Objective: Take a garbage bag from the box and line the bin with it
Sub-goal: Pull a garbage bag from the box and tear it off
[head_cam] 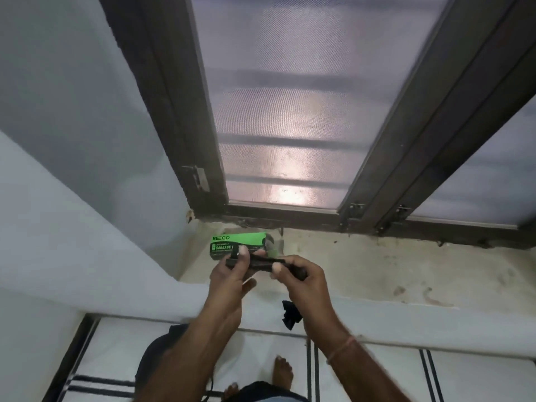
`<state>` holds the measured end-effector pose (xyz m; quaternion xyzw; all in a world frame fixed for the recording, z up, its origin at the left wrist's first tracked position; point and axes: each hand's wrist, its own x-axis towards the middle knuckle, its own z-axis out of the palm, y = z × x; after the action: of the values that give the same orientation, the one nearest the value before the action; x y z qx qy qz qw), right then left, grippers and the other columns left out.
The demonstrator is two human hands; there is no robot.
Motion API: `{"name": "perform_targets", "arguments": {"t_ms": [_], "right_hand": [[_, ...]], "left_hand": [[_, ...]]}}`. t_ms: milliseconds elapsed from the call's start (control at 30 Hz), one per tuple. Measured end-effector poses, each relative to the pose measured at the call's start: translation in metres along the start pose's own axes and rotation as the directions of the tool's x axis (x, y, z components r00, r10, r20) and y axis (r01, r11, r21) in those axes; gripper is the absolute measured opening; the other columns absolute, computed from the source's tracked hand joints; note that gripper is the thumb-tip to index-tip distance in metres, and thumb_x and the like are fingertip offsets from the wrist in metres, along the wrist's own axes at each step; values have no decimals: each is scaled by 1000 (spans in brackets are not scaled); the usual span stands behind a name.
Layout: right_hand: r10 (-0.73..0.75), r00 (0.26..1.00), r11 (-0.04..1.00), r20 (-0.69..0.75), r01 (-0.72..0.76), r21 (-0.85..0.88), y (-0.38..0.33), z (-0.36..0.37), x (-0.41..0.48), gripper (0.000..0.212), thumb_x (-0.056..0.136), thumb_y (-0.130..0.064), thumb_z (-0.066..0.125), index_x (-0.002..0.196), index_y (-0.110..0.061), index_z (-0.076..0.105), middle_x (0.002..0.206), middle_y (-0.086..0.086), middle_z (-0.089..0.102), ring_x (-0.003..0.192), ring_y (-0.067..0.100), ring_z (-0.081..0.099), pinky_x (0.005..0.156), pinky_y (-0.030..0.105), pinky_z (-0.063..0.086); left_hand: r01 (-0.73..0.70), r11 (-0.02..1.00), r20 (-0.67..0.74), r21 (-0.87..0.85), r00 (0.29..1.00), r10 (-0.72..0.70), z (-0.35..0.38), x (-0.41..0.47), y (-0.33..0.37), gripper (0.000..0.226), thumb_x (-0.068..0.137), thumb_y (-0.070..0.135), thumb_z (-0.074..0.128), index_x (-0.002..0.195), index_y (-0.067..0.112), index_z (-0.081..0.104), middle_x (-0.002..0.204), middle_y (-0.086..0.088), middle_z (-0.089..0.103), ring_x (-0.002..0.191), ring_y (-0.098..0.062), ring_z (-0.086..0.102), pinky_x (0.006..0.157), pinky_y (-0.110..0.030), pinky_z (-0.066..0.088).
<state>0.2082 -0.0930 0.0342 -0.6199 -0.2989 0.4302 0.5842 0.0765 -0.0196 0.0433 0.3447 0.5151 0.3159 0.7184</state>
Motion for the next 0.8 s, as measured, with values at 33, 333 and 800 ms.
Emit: {"name": "perform_targets", "arguments": {"t_ms": [33,333,800], "right_hand": [[20,999,1000,-30,-20,9,1,-6,5,10,94,-12,72,93,-4,77,80,1,75,77,4,69,73,17,53],[37,963,999,-266,-41,-7,12,-54,56,7,95,-14,71,93,-14,77,82,2,77,69,-3,70,66,19,54],[-135,981,935,-139,80,-346,24,-63,70,9,91,-14,76,97,-14,83,82,-1,80,76,15,72,66,24,57]], "left_hand": [[-43,997,-37,58,998,45,1,3,-1,38,99,44,57,117,13,69,110,-1,79,108,-19,73,86,-38,49],[-234,5,205,972,863,462,-34,81,-4,81,76,39,84,147,34,45,156,0,42,147,-31,31,108,-54,39],[-351,156,241,923,845,477,-34,77,-4,60,75,22,84,130,29,62,123,2,61,123,-24,46,83,-39,52]]}}
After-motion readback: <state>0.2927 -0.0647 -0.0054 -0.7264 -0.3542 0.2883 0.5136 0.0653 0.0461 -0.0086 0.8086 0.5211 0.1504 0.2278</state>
